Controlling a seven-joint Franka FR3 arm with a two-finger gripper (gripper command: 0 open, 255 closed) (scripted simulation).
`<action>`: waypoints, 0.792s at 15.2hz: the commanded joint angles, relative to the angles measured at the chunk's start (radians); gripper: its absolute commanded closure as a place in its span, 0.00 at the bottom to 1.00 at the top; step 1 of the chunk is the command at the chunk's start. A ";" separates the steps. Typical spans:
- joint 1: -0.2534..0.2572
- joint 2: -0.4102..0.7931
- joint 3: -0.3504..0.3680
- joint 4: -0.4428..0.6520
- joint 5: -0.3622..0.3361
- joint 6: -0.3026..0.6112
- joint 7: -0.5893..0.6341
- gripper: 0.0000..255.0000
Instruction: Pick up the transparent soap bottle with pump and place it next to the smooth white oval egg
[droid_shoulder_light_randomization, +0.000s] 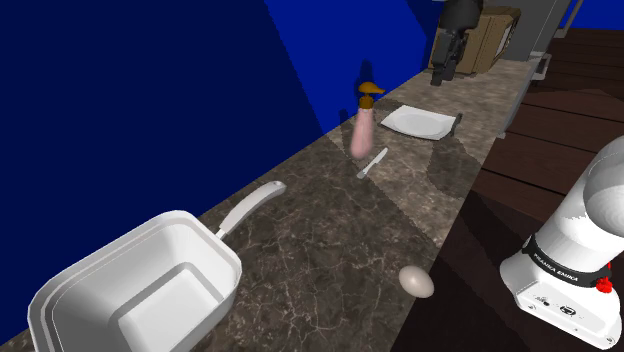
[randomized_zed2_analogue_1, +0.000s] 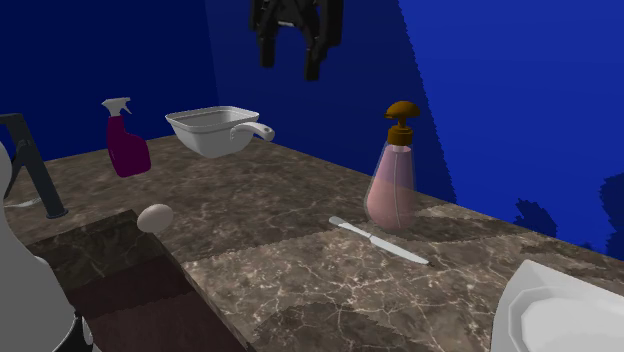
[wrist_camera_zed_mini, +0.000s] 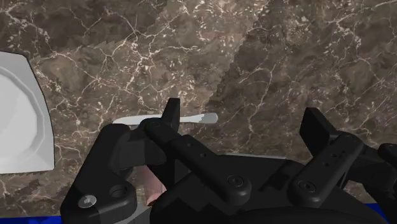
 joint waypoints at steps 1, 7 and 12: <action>0.003 0.086 -0.016 0.056 0.005 0.027 -0.021 0.00; 0.007 0.329 -0.057 0.242 0.037 0.069 -0.084 0.00; 0.000 0.538 -0.082 0.438 0.081 0.067 -0.135 0.00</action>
